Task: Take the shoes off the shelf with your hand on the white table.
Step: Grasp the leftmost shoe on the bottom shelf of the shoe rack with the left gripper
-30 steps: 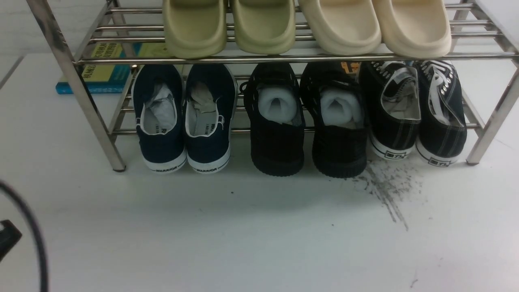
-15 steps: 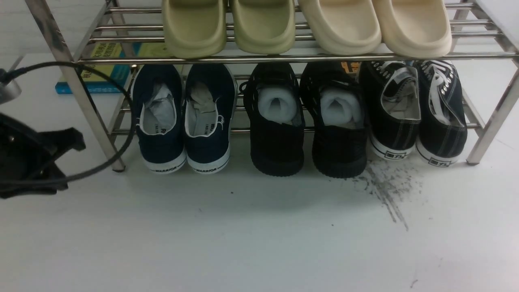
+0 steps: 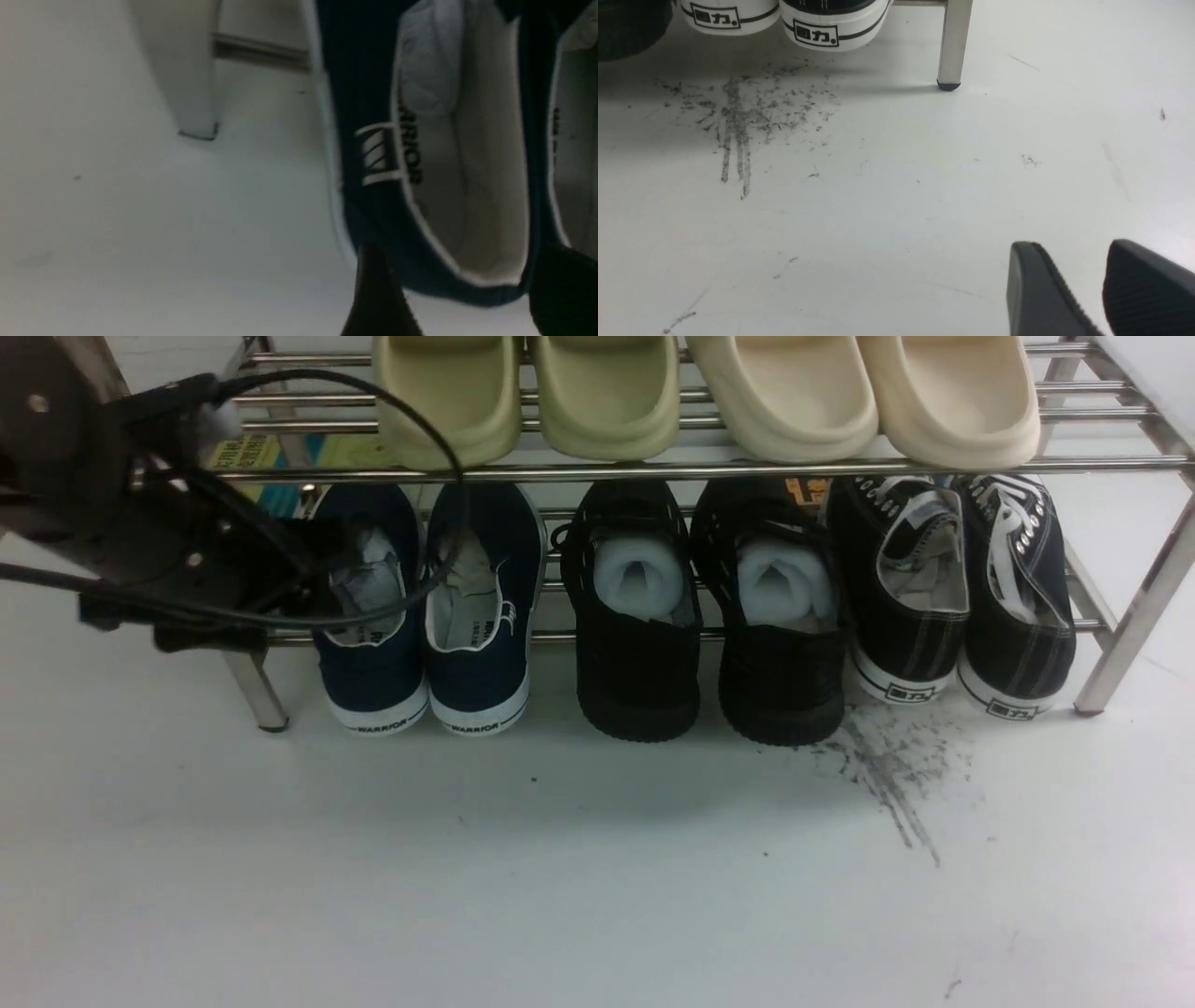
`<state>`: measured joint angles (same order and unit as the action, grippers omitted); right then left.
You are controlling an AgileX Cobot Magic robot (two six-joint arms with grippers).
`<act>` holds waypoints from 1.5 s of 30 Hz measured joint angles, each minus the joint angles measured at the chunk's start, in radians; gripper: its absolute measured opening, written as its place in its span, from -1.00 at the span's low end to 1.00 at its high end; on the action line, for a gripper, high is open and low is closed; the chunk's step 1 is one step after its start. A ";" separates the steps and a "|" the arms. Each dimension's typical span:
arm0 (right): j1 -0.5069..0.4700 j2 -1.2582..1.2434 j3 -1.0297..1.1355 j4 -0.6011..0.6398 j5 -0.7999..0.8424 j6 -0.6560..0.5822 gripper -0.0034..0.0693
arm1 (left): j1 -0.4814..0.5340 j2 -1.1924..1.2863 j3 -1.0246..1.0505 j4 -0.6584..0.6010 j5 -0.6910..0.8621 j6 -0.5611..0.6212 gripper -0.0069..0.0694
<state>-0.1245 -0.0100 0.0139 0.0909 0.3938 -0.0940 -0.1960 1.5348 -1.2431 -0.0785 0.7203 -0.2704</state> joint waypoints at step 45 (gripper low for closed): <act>0.000 0.000 0.000 0.000 0.000 0.000 -0.25 | -0.019 0.044 0.000 0.257 -0.005 -0.354 -0.71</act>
<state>-0.1245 -0.0100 0.0139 0.0909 0.3938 -0.0940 -0.2155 1.5788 -1.2429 0.1789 0.7158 -0.6246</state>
